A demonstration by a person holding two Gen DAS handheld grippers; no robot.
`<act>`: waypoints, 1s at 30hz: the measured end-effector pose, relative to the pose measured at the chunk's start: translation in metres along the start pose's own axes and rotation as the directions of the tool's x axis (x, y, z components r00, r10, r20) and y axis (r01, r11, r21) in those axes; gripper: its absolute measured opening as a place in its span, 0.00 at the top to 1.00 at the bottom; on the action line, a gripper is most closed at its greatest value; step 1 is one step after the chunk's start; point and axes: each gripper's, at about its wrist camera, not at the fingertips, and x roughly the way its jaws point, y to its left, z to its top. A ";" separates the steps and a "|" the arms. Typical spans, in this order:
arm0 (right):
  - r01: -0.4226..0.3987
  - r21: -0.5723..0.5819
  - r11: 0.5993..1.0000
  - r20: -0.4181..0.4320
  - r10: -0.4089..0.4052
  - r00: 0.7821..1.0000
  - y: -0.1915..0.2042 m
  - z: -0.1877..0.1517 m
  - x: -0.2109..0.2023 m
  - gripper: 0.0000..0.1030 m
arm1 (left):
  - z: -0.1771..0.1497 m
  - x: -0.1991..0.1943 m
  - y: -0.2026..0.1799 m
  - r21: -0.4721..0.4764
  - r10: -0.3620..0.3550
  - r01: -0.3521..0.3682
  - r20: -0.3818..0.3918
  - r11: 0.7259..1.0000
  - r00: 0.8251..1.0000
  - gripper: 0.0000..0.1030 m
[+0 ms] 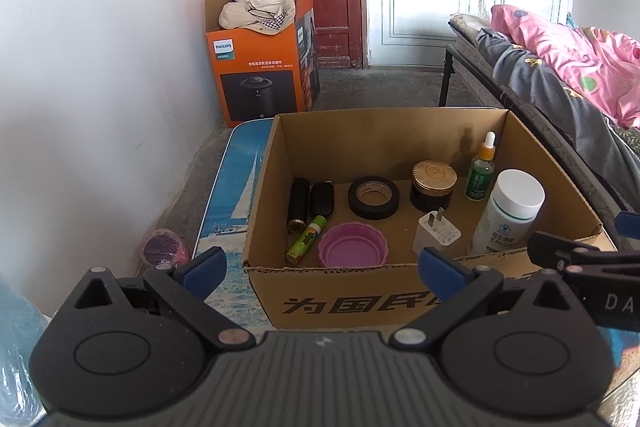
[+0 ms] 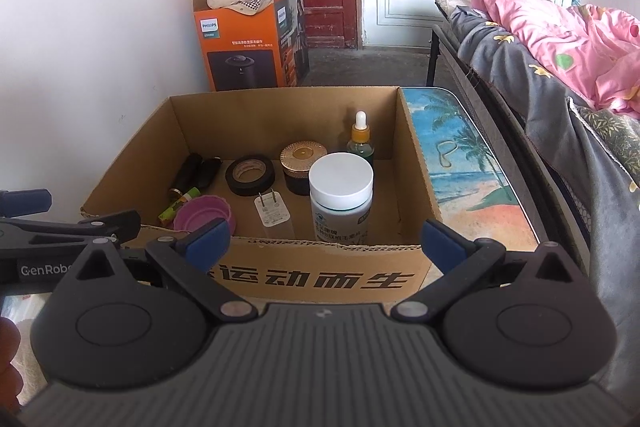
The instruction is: Organize rigid objects
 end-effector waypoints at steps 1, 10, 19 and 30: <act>0.000 -0.002 1.000 0.001 0.000 1.000 0.000 0.000 0.000 0.01 | 0.000 0.000 0.001 -0.002 -0.001 0.001 0.000 1.000 1.000 0.01; 0.002 -0.004 1.000 0.000 -0.002 1.000 0.001 0.000 0.000 0.01 | 0.000 -0.001 0.002 -0.007 -0.004 0.004 -0.003 1.000 1.000 0.01; 0.001 0.006 1.000 -0.013 0.000 1.000 0.000 -0.002 0.002 0.01 | -0.001 0.000 0.002 -0.009 -0.006 0.006 -0.013 1.000 1.000 0.01; 0.001 0.007 1.000 -0.016 -0.001 1.000 -0.001 -0.002 0.003 0.01 | -0.002 0.001 0.002 -0.013 -0.008 0.008 -0.017 1.000 1.000 0.01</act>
